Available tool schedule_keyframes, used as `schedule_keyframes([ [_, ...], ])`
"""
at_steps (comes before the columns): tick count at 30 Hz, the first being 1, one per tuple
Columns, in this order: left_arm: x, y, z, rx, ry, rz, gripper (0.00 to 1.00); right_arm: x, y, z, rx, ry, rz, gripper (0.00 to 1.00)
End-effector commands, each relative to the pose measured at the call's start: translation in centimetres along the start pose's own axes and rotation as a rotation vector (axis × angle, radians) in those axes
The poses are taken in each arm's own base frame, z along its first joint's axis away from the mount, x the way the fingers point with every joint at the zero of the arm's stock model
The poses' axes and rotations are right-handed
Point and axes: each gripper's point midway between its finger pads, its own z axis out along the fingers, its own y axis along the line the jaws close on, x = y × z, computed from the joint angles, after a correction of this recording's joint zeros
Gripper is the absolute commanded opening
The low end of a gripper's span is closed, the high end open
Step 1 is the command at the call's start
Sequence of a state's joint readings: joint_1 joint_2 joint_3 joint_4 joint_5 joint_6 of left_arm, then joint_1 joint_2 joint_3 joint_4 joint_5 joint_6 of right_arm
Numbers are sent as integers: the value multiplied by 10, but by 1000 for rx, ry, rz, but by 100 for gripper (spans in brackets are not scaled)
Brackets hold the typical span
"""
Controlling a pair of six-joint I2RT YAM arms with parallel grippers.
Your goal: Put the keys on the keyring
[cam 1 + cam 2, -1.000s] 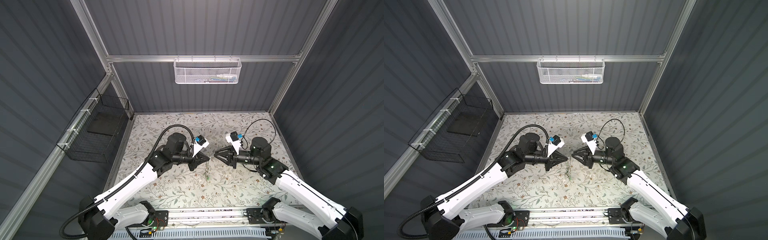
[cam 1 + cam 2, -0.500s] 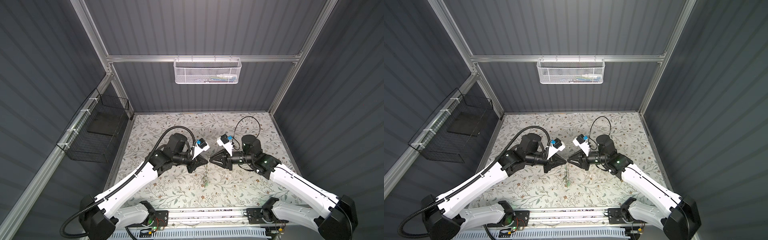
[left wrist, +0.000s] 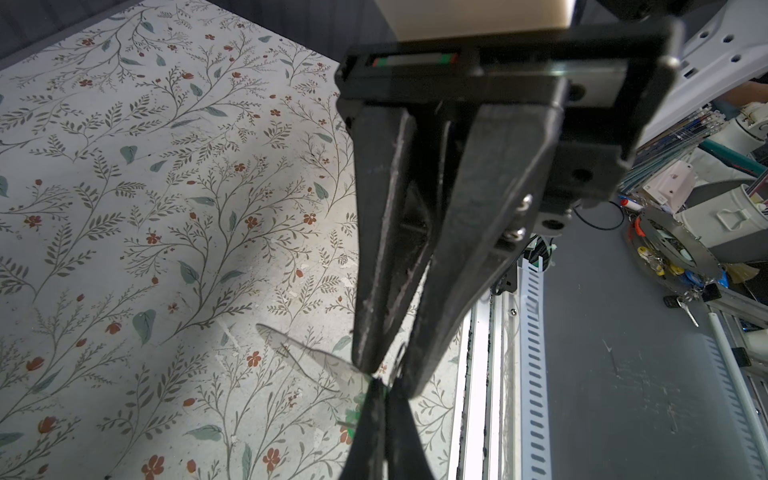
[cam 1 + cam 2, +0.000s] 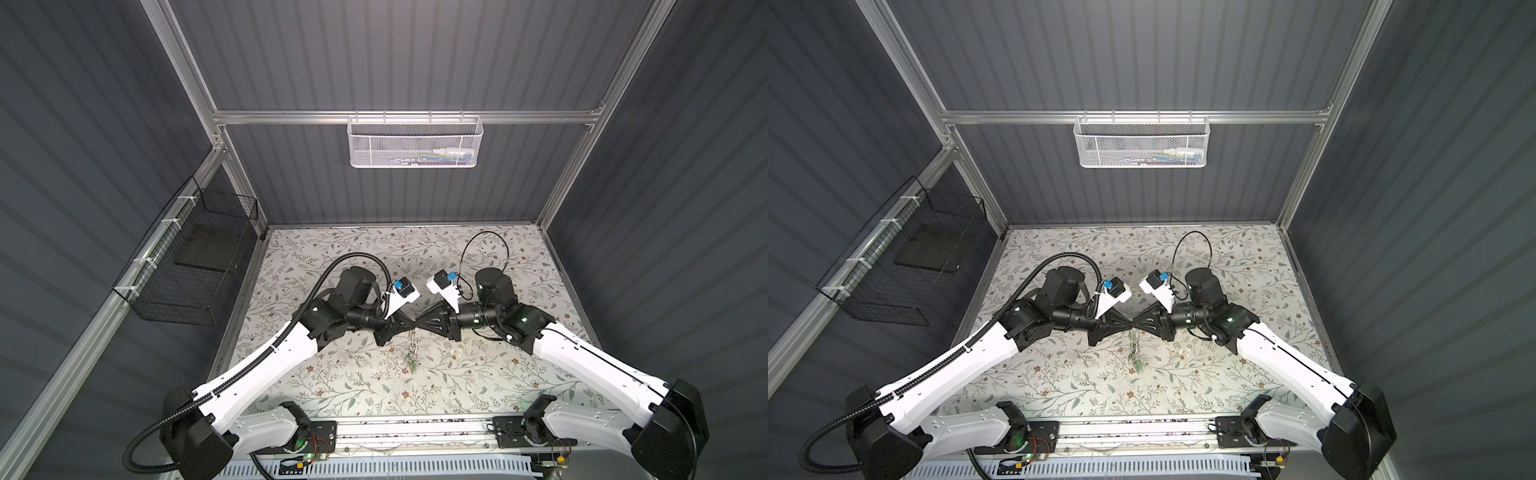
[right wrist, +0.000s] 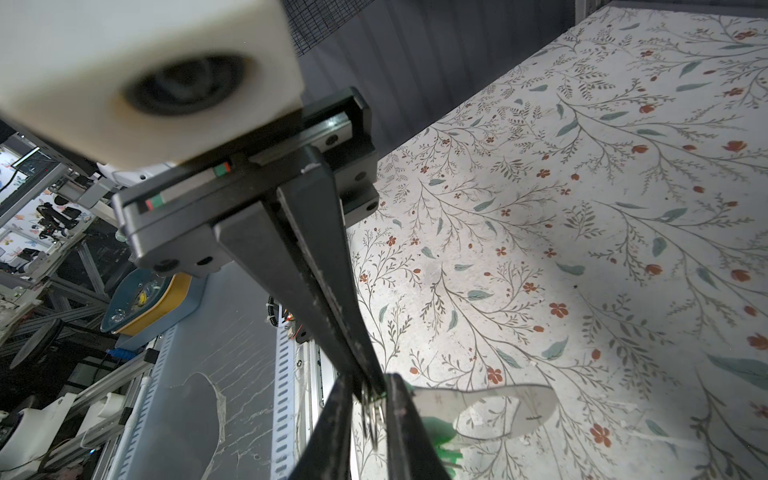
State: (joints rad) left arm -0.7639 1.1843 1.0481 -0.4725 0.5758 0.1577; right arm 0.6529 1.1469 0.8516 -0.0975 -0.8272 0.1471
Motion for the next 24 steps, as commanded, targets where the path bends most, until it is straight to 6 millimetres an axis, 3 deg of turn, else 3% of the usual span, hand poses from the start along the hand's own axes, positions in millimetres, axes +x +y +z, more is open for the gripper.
schedule_keyframes([
  [1, -20, -11, -7, 37, -55, 49, 0, -5, 5, 3, -18, 5, -25, 15],
  [13, -20, -10, -8, 23, -62, 54, 0, 2, 6, 3, -27, 14, -16, 14],
  [15, -21, -10, -9, 23, -64, 55, 0, 4, 5, 2, -21, 15, -13, 20],
  [18, -21, -10, -8, 24, -63, 53, 0, 5, 5, 2, -17, 12, -12, 21],
  [22, -21, -10, -7, 29, -64, 52, 0, 3, 6, 1, -18, 1, -16, 14],
  [24, -21, -10, -7, 33, -66, 51, 0, 2, 6, 1, -20, -2, -21, 6],
])
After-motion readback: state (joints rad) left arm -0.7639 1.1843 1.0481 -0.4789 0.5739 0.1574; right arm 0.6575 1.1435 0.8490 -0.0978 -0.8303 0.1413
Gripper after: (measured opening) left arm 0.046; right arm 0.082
